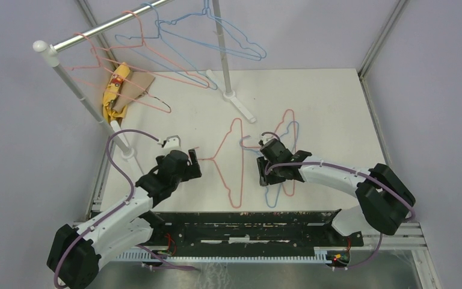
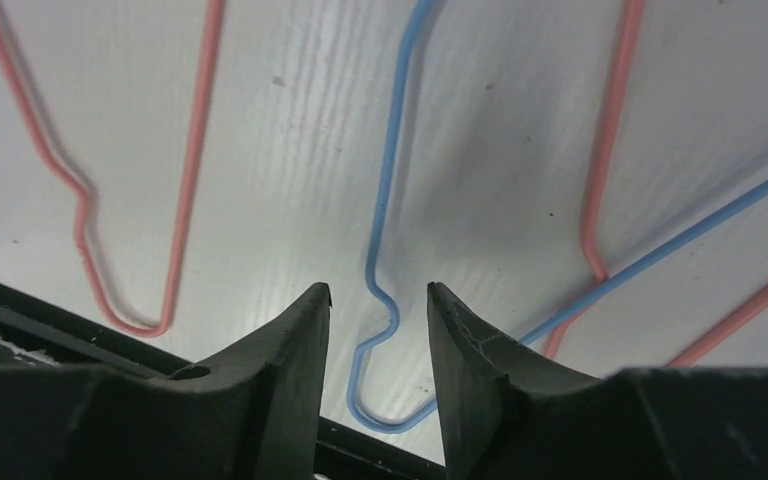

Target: Organize the hangers

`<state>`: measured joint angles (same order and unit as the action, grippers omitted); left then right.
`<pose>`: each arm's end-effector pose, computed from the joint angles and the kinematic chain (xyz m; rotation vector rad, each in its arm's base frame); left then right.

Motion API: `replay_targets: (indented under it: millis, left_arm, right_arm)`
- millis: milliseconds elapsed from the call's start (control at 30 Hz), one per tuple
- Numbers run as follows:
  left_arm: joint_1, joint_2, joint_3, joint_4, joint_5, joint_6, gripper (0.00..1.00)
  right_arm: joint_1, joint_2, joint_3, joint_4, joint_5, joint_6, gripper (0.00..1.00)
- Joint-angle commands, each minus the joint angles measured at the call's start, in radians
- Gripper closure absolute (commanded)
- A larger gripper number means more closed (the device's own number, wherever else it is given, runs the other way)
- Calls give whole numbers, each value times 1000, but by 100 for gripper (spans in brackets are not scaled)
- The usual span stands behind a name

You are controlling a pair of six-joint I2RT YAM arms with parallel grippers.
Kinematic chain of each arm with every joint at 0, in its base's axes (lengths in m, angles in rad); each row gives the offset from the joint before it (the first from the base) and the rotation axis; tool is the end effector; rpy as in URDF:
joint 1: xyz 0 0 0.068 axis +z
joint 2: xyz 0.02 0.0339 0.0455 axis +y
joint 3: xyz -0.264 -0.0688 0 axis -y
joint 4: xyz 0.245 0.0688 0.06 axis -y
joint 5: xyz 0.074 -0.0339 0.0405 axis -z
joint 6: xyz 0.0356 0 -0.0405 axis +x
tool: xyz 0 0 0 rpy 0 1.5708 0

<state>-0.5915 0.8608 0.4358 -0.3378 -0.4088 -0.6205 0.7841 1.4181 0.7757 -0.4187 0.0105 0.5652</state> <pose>0.1515 -0.0847 0.1937 -0.2324 2.2508 -0.1648 0.1882 0.1872 0.1800 -0.2918 2.6892 0.4291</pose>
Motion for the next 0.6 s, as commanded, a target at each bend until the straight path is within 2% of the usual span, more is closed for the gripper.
replay_targets:
  millis: [0, 100, 367, 567]
  left_arm:
    - [-5, 5, -11, 28, -7, -34, 3]
    - [-5, 14, -21, 54, -2, -37, 3]
    - [-5, 83, -7, 81, 10, -27, 3]
    - [-5, 93, -14, 97, 12, -22, 3]
  right_arm:
    - [2, 13, -56, 50, 75, 59, 50]
    - [6, 22, -74, 52, 112, 56, 47]
    - [38, 78, -63, 52, 159, 26, 47]
    - [128, 180, 33, -33, 298, -11, 50]
